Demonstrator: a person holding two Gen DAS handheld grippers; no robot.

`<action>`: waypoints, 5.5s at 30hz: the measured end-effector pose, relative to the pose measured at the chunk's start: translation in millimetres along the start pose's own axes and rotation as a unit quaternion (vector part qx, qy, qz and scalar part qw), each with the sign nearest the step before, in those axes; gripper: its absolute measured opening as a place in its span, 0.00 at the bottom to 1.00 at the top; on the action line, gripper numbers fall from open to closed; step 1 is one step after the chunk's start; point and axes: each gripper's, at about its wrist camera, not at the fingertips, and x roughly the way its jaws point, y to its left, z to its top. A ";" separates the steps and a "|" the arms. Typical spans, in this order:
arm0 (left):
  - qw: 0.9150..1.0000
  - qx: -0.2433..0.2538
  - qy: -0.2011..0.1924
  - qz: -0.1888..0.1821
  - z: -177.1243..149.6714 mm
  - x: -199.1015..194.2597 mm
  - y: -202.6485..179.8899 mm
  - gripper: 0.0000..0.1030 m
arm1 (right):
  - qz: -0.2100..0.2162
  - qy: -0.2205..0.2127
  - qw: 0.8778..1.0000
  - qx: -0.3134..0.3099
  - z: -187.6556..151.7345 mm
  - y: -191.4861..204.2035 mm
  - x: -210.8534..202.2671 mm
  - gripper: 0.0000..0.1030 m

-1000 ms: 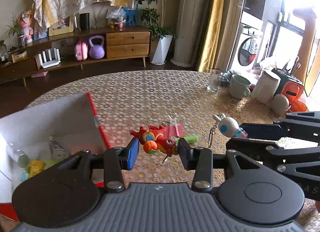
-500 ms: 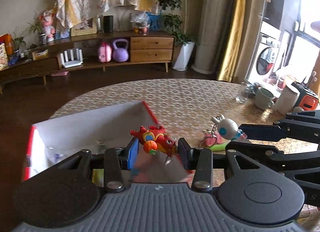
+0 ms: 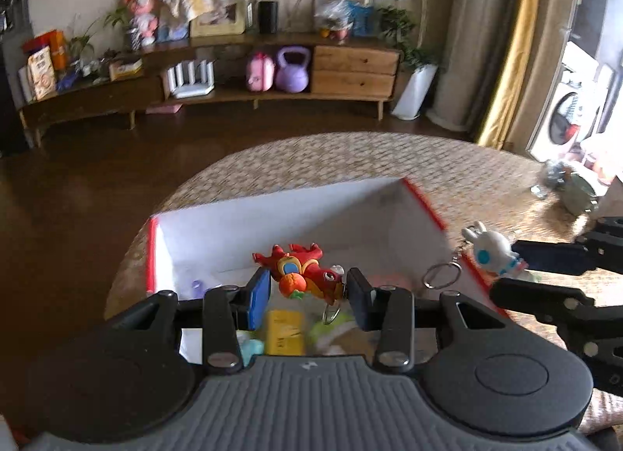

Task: Organize rigid objects
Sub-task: 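Carry the dragon toy and bunny figurine with both tools into the red box, then open both tools to release the dragon toy and bunny inside, then withdraw both tools from the box toward the pink clip and green marker, then grasp the pink binder clip with the left tool while the right tool grasps the green marker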

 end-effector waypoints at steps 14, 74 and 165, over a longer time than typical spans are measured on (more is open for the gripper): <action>0.996 0.027 0.087 0.016 -3.2 86.0 15.7 0.41 | 0.001 0.094 0.996 -0.004 -20.6 5.3 90.1 0.25; 0.999 0.031 -0.016 -0.031 -13.9 -37.4 -99.4 0.78 | 0.010 -0.021 0.993 0.117 -61.6 -34.6 -86.7 0.91; 0.994 0.023 0.075 -0.073 3.6 146.9 -253.3 0.48 | -0.074 0.058 0.988 0.120 -179.2 -162.6 -10.5 0.14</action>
